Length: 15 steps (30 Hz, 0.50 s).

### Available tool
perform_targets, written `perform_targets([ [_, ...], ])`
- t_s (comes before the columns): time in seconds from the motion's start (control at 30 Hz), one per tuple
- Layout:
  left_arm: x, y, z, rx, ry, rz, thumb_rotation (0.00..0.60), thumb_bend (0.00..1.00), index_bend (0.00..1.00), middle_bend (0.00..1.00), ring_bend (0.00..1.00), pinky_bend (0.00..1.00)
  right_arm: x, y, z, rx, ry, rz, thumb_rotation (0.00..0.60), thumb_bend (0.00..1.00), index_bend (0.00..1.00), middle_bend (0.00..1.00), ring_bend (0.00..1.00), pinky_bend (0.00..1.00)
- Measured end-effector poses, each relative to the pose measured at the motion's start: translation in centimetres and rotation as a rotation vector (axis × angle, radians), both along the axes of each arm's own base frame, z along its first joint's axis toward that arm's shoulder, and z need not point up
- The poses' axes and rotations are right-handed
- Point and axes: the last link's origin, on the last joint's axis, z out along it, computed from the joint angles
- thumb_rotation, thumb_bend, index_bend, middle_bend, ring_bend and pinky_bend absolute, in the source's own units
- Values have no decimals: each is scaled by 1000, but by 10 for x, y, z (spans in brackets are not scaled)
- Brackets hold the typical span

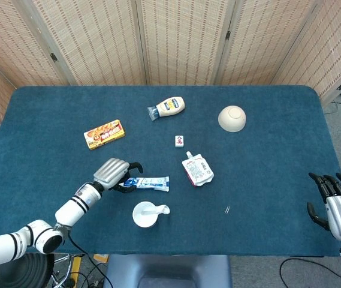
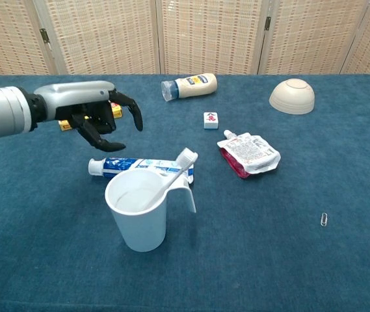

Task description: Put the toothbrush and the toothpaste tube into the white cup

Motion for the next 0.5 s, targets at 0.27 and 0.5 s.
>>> perform_targets([
  [0.27, 8, 8, -38, 25, 189, -78, 600, 345, 337, 1000, 918, 913, -3, 2, 1, -6, -2, -10, 600, 336, 141, 247, 192, 134],
  [0.5, 13, 15, -55, 26, 272, -58, 600, 345, 319, 1000, 926, 915, -6, 3, 1, -8, -5, -16, 600, 336, 141, 248, 195, 136],
])
